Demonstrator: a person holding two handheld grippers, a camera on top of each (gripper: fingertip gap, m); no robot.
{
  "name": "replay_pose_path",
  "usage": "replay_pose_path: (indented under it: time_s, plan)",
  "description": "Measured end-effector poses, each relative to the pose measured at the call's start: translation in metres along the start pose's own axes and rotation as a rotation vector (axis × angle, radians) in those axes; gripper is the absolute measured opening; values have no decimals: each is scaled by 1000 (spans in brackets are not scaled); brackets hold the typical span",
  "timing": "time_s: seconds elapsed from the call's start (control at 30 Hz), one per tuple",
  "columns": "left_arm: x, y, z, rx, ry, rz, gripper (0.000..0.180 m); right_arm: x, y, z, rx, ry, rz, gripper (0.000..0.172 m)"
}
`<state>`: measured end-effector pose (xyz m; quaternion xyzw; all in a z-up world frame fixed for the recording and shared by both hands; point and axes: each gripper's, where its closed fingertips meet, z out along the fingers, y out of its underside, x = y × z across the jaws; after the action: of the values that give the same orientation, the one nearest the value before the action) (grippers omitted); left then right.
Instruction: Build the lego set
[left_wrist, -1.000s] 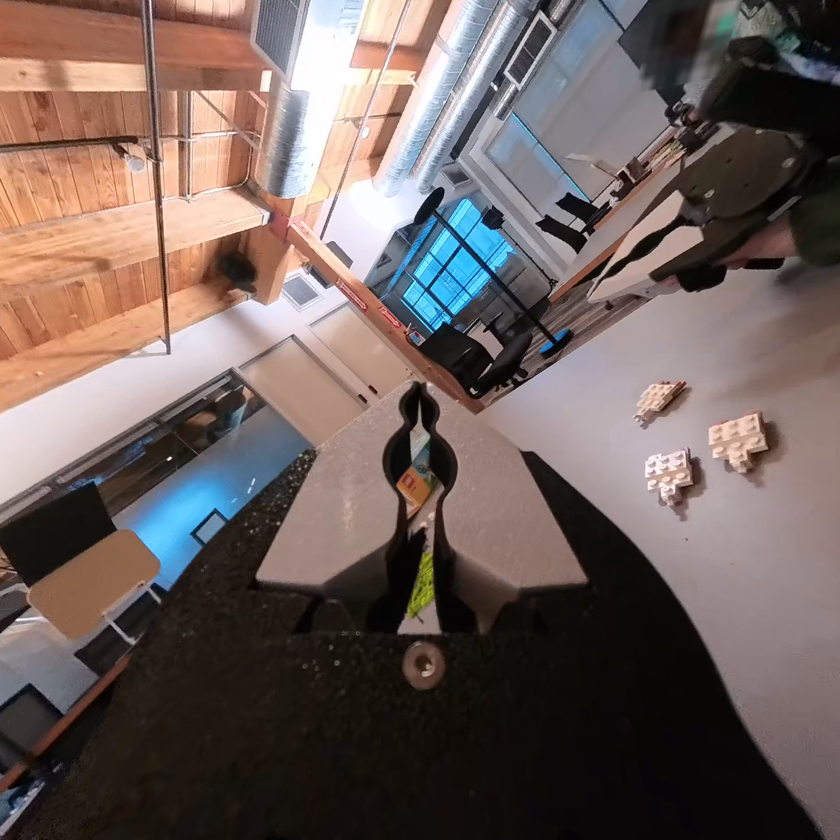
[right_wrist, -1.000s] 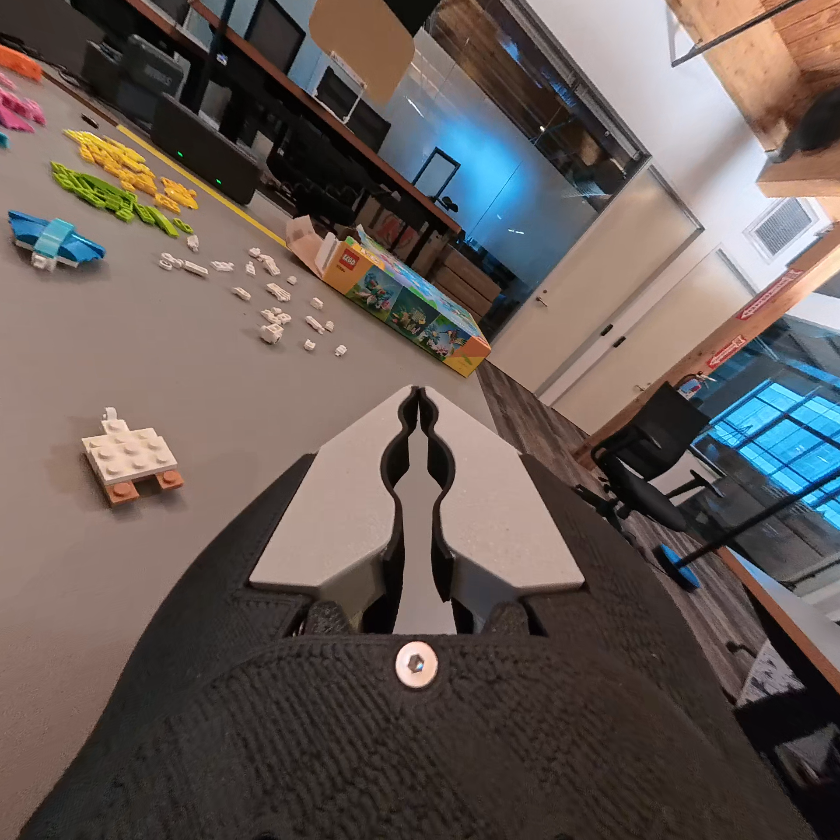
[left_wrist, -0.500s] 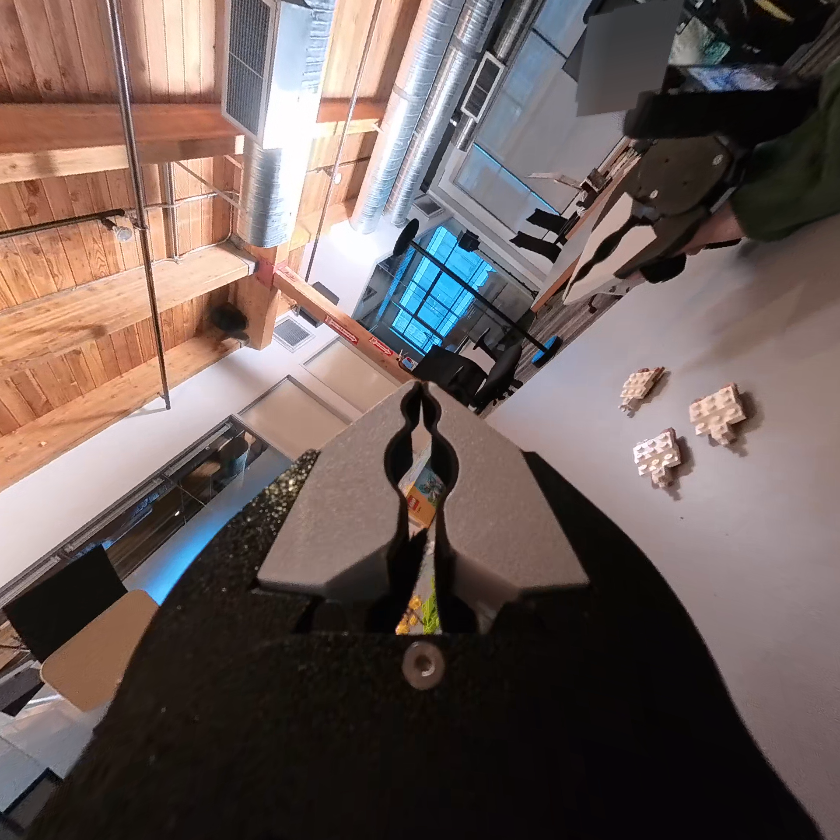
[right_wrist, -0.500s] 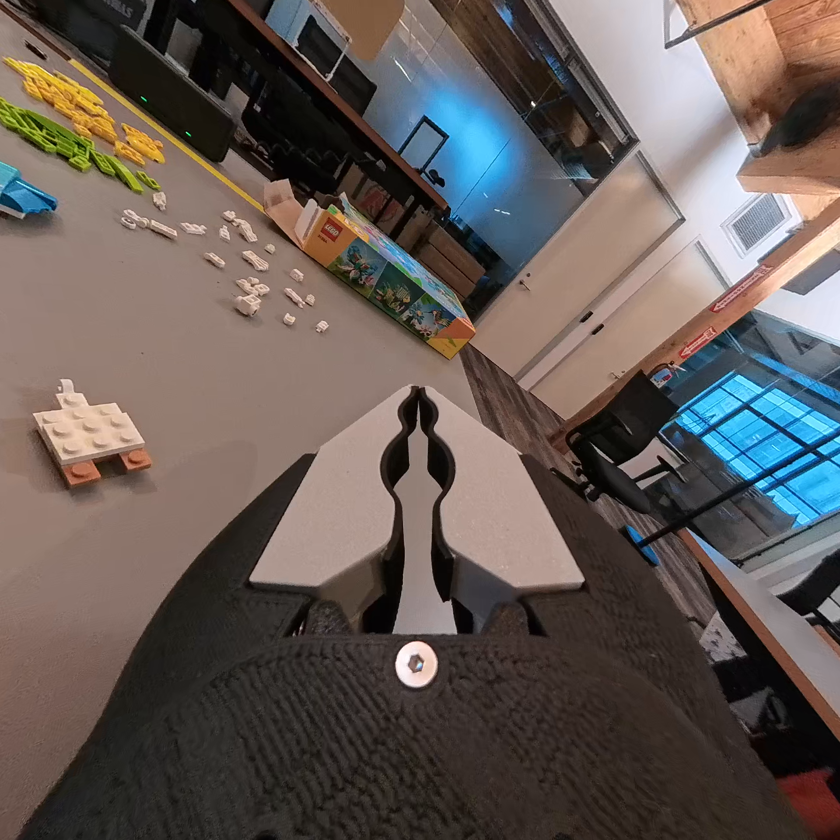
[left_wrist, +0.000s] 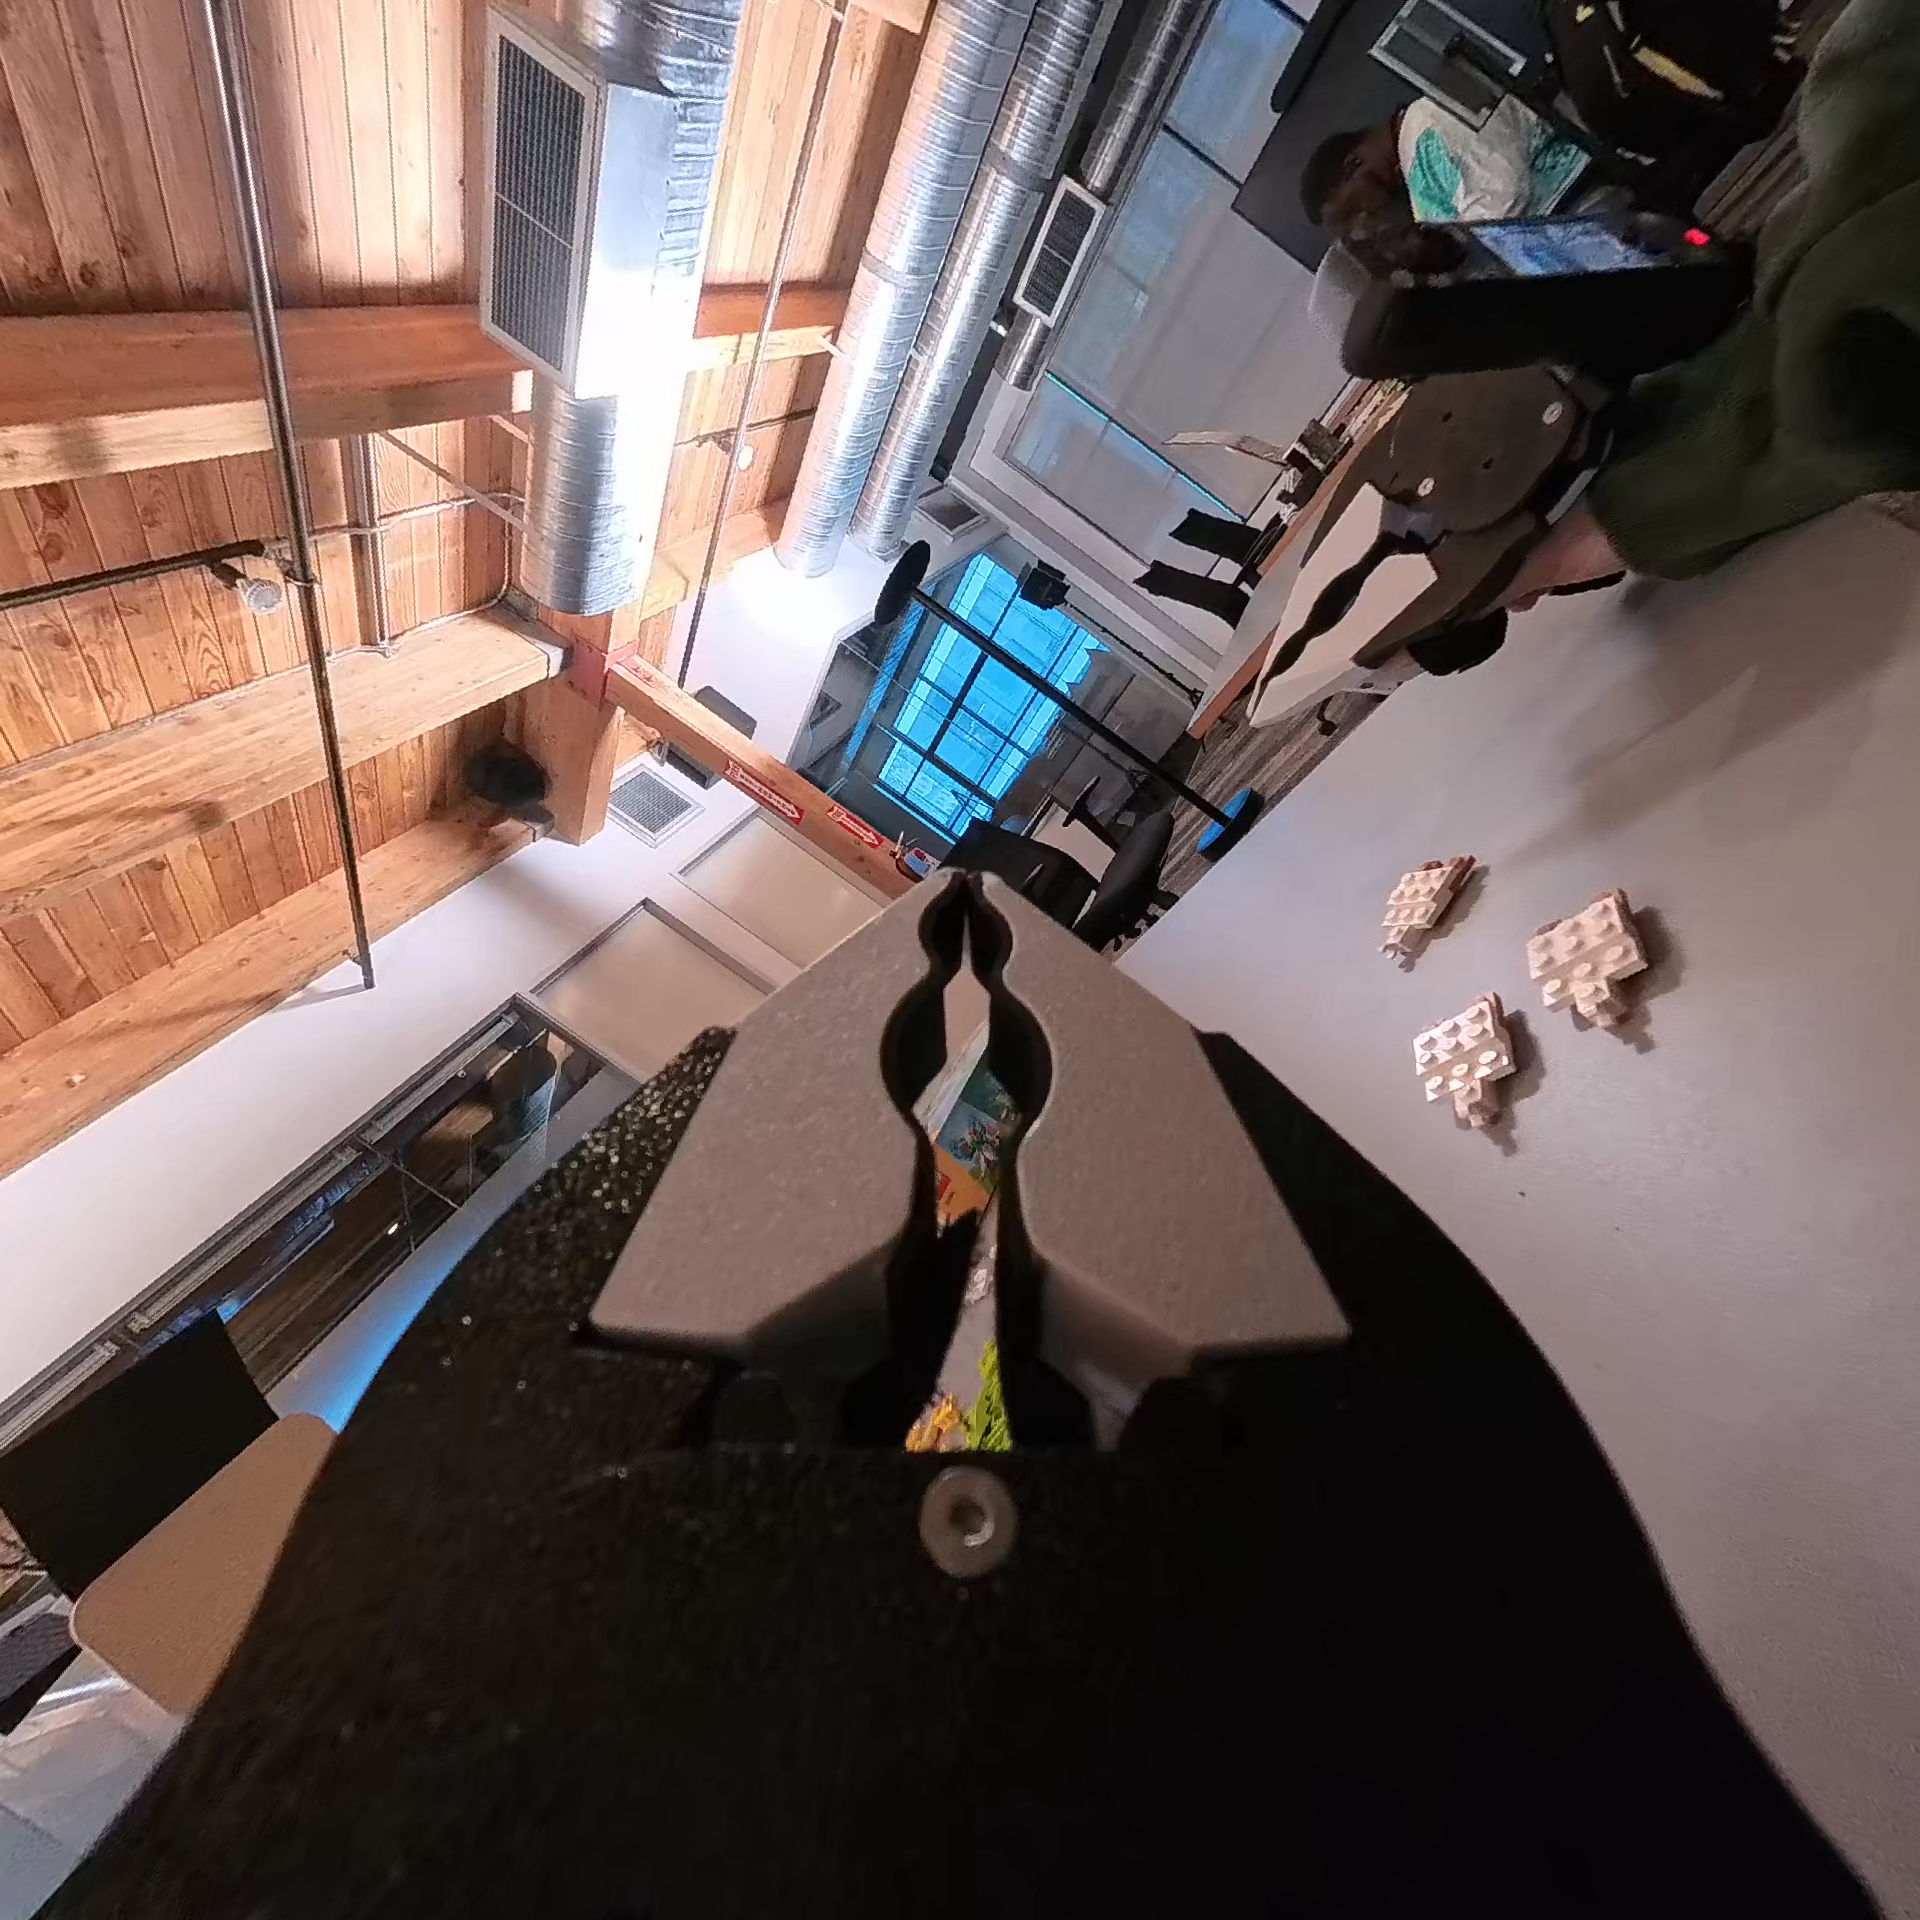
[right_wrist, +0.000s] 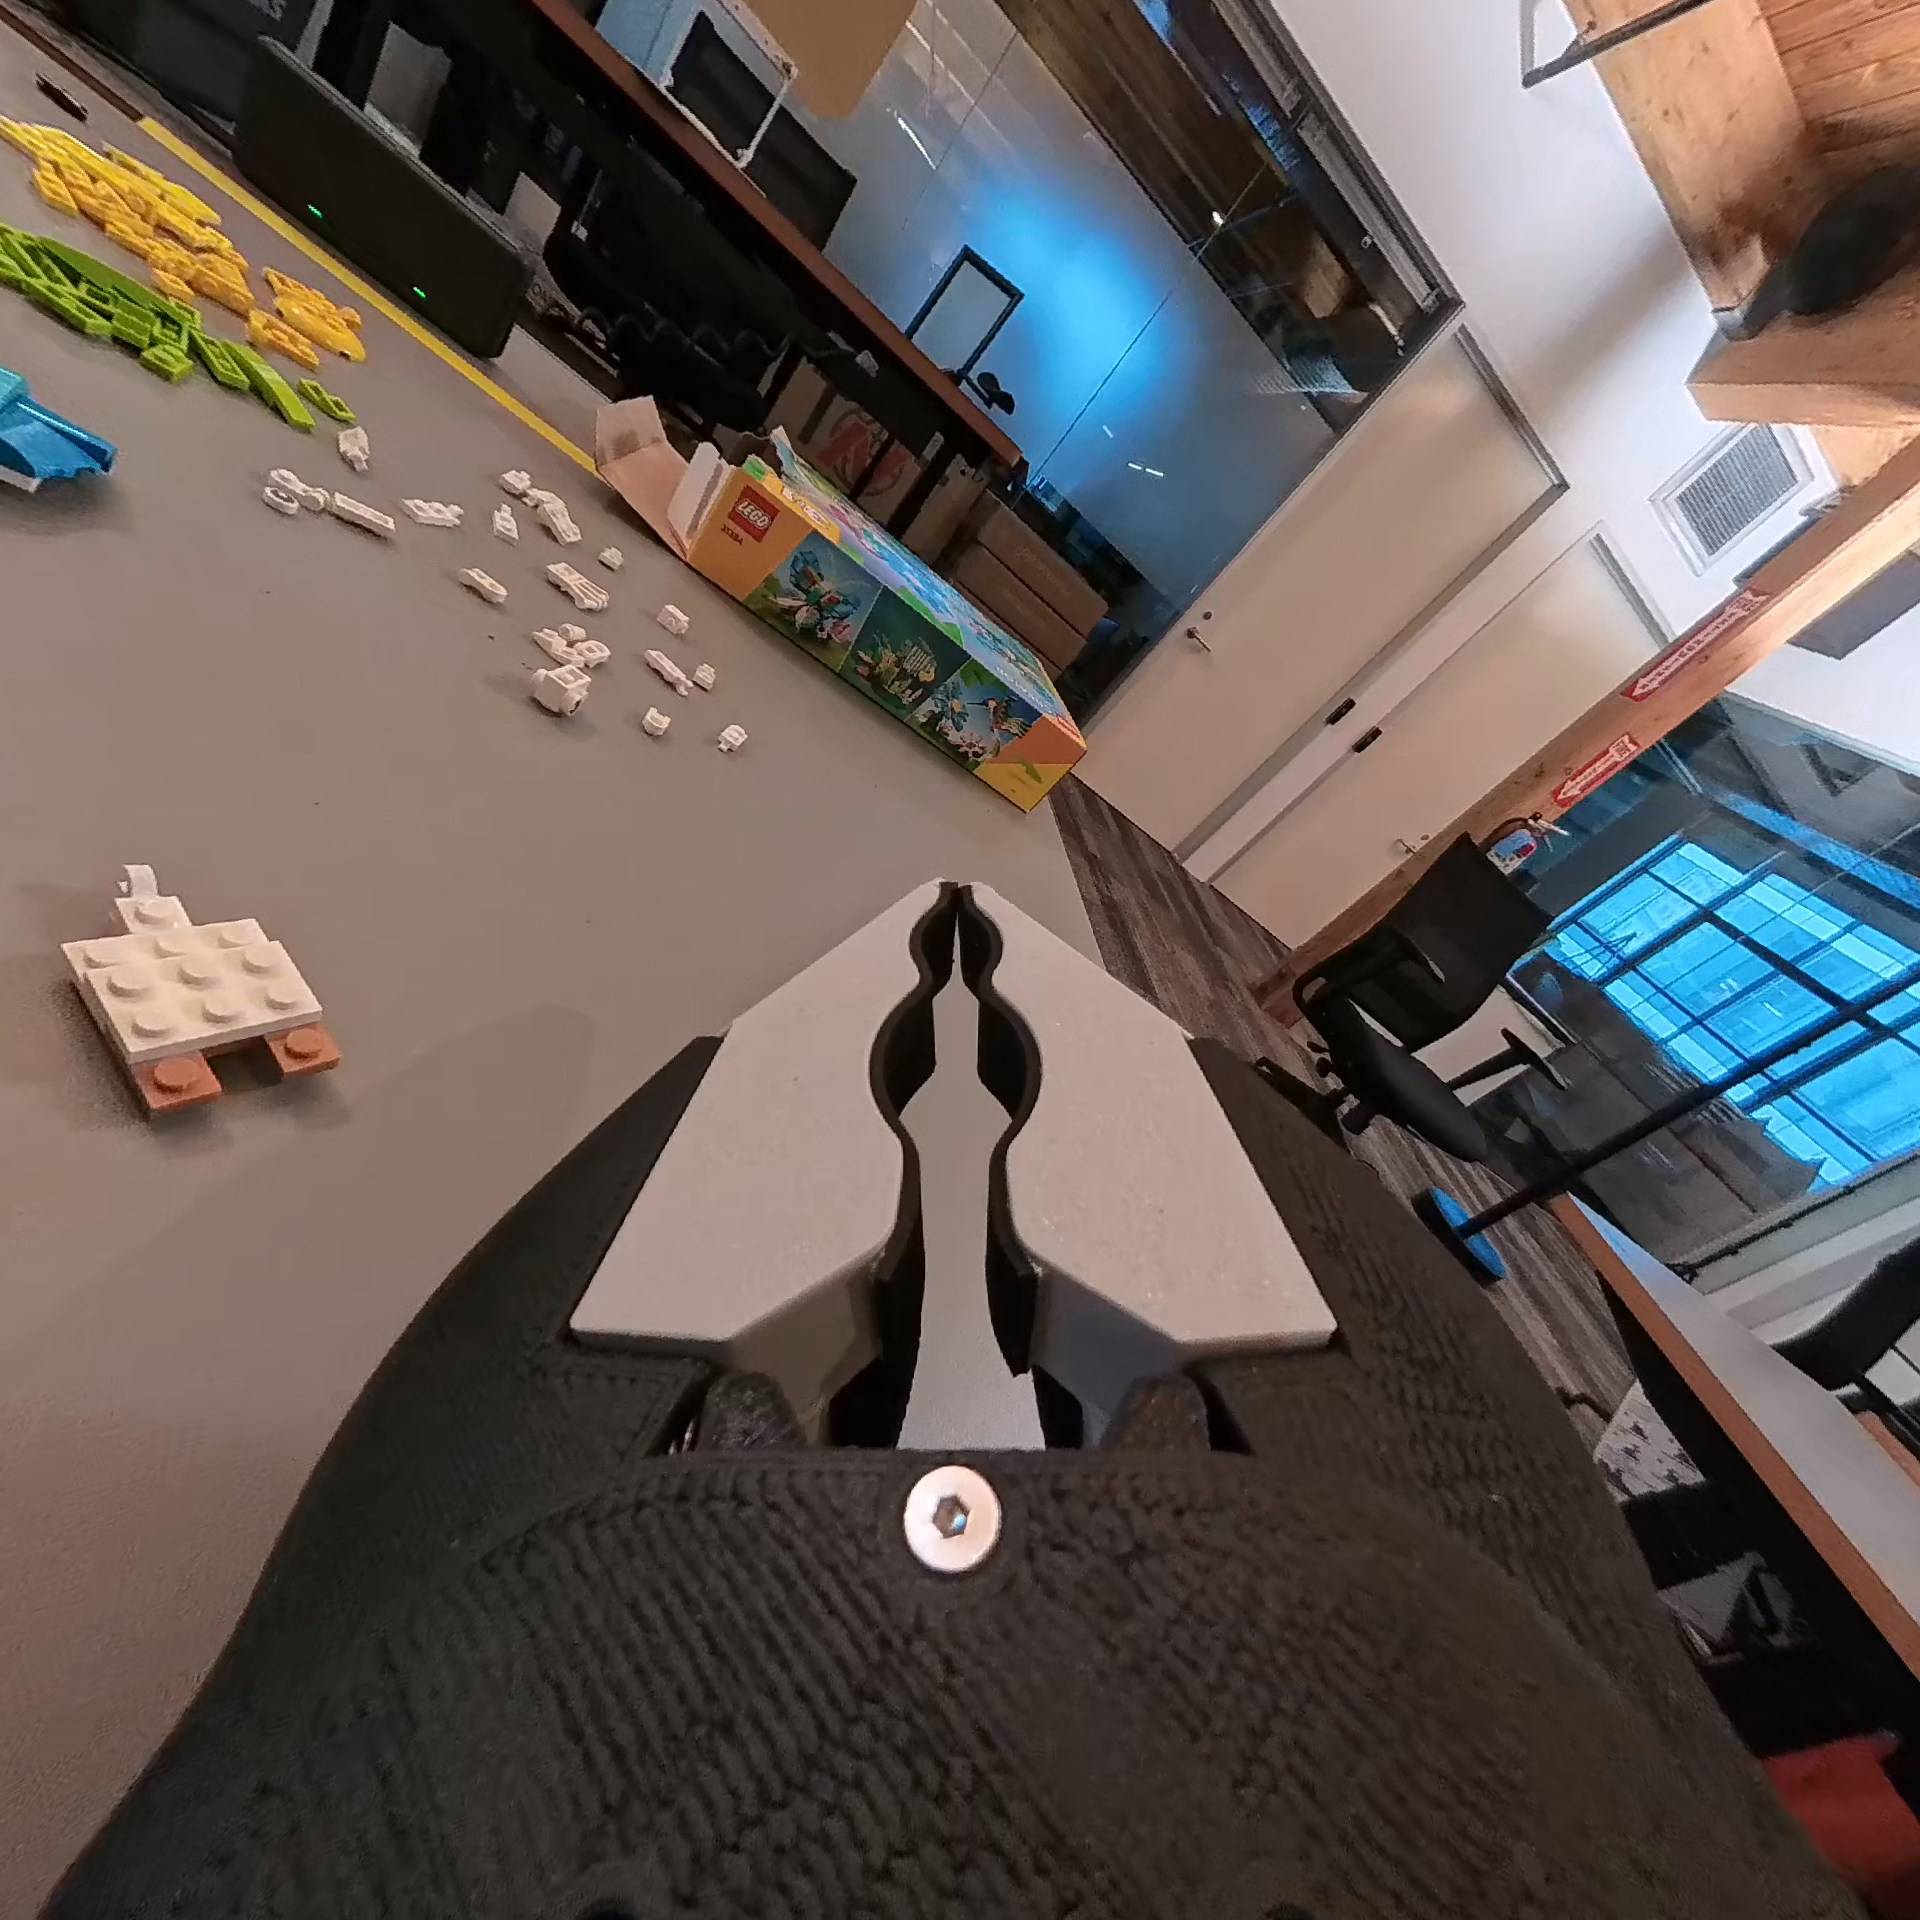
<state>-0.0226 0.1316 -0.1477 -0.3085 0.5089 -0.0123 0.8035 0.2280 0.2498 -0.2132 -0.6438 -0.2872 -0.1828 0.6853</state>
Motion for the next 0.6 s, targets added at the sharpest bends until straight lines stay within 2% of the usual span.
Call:
replay_pose_path:
  time_s: [0.2, 0.33, 0.6]
  plan:
    - [1, -1, 0, 3, 6, 9, 0, 0, 0, 0, 4, -4, 5, 1]
    - [1, -2, 0, 7, 2, 12, 0, 5, -1, 0, 11, 24, 23, 10]
    - [1, 0, 0, 1, 5, 14, 0, 3, -2, 0, 20, 10, 29, 9]
